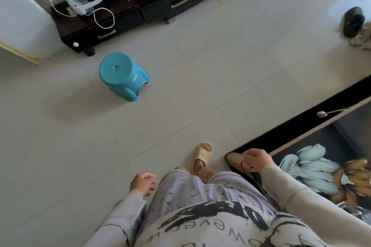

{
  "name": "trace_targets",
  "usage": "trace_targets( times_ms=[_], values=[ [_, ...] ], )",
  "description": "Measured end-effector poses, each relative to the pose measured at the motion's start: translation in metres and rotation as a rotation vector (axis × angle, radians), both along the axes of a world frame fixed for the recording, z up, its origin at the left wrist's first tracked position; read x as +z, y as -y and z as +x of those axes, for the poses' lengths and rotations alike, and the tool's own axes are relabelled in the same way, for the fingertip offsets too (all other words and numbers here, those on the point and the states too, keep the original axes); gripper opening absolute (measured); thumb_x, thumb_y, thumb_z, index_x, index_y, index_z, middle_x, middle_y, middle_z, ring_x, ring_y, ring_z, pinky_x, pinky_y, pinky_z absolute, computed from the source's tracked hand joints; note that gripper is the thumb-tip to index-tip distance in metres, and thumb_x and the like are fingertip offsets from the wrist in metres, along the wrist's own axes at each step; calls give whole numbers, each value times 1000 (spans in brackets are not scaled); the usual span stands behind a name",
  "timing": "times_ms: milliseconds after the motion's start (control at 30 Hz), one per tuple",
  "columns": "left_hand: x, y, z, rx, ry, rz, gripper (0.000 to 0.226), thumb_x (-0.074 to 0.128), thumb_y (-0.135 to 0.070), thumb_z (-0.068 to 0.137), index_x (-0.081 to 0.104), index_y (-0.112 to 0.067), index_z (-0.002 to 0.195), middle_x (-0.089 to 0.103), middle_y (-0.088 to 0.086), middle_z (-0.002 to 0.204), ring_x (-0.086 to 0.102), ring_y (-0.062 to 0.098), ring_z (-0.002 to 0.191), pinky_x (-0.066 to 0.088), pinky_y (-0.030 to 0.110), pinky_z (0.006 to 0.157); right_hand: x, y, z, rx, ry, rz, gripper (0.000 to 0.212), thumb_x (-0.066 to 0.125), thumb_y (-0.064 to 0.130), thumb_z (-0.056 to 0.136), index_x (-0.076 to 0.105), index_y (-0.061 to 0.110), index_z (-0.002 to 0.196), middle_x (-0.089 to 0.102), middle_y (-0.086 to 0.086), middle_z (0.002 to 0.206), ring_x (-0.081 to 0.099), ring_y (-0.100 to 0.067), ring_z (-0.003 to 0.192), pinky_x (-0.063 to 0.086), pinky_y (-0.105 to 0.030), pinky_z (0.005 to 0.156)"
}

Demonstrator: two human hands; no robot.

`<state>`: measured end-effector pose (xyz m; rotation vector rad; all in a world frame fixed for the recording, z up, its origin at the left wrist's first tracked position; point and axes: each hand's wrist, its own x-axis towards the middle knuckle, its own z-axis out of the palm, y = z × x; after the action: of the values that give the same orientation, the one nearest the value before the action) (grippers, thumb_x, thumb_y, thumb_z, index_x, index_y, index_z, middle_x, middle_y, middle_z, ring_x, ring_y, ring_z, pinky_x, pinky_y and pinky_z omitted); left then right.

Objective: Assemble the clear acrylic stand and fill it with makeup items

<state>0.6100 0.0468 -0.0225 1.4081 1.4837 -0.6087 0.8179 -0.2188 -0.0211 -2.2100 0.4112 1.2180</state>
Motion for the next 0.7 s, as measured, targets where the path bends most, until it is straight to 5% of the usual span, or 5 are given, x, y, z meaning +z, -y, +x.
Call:
trace_targets(
  times_ms=[133,300,467,600,700],
  values=[
    [-4,-20,47,19,-38,-9,11,53,-8,89,62,-3,92,62,13,91,53,22,61,42,24,53,11,-13,52,-23,55,24,23,47,1,88,65,-1,103,59,-12,80,52,-19,59,42,-21,52],
    [-9,-50,134,-112,-16,-6,14,50,-5,90,57,-8,78,59,15,90,52,23,61,41,24,57,12,-11,98,-162,58,30,24,44,1,89,63,1,104,59,-14,85,51,-12,55,42,-20,52],
    [-9,-68,244,-330,21,-36,17,46,-5,92,56,-8,79,56,13,80,47,18,56,40,25,55,-5,-11,114,-395,17,-9,16,46,3,89,61,10,89,58,-6,69,53,-15,55,42,-19,47],
    [-7,-80,341,-586,16,-45,27,48,-6,91,55,-13,66,55,4,67,43,15,51,38,16,41,-20,-17,112,-611,-8,-83,15,52,2,86,66,7,85,61,-10,75,57,-24,79,52,-35,79],
    [-2,-86,418,-752,52,-40,14,48,-5,90,57,-9,81,54,5,68,43,15,50,32,16,39,-22,-23,108,-767,-50,-113,18,54,-1,82,67,9,76,59,-4,57,55,-21,61,49,-19,56]
  ],
)
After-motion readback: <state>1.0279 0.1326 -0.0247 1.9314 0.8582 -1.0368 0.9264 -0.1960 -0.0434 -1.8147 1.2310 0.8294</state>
